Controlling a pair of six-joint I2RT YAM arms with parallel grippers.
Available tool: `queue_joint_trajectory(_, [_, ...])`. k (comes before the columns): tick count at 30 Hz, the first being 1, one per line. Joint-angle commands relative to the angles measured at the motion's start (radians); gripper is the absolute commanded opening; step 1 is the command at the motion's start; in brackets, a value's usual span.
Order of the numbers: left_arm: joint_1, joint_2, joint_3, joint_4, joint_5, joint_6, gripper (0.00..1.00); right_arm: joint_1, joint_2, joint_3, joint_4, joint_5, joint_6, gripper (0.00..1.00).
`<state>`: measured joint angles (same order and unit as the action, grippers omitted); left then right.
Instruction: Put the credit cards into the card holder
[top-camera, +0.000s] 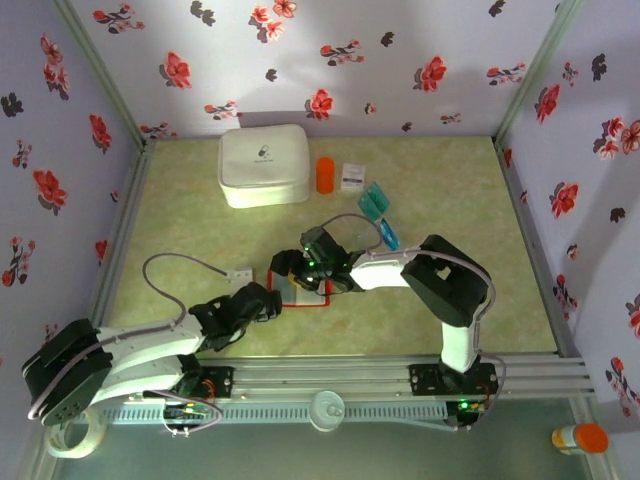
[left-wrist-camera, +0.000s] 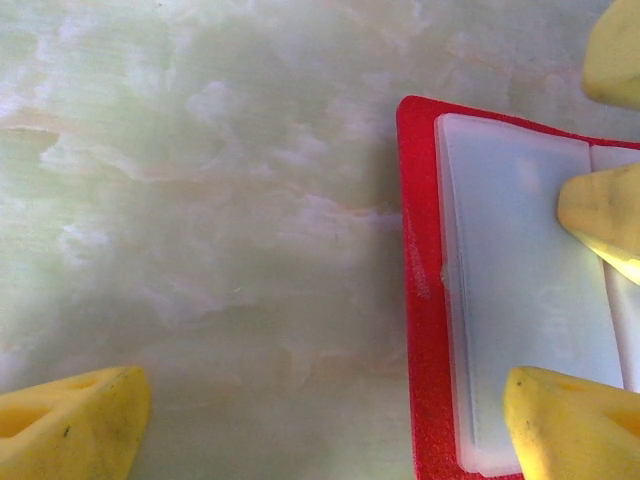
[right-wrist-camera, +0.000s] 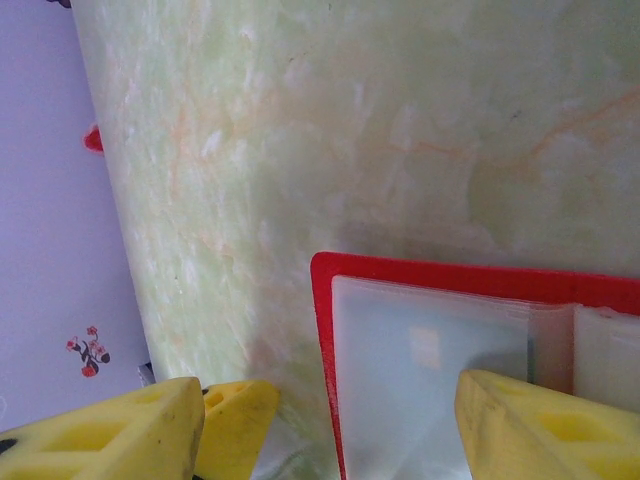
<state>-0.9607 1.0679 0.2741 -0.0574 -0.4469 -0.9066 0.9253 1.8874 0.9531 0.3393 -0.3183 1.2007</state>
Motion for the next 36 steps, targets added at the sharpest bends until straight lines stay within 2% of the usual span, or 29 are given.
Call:
queue_joint_trajectory(1, [0.012, 0.019, 0.014, -0.013, -0.037, -0.01, 0.92, -0.002, 0.011, -0.023, 0.001, 0.016, 0.018, 0.68])
queue_joint_trajectory(12, [0.011, 0.023, -0.01, -0.022, -0.036, -0.038, 0.92, -0.022, -0.011, 0.0, 0.017, -0.012, 0.02, 0.68])
queue_joint_trajectory(22, [0.011, 0.044, -0.026, -0.026, -0.03, -0.054, 0.91, -0.08, -0.124, 0.086, -0.136, -0.031, -0.098, 0.68])
queue_joint_trajectory(30, [0.011, 0.068, -0.004, -0.065, -0.029, -0.061, 0.91, -0.156, -0.286, 0.127, -0.47, 0.069, -0.318, 0.68])
queue_joint_trajectory(36, [0.011, 0.089, 0.019, -0.097, -0.029, -0.058, 0.9, -0.244, -0.378, 0.203, -0.83, 0.254, -0.569, 0.68])
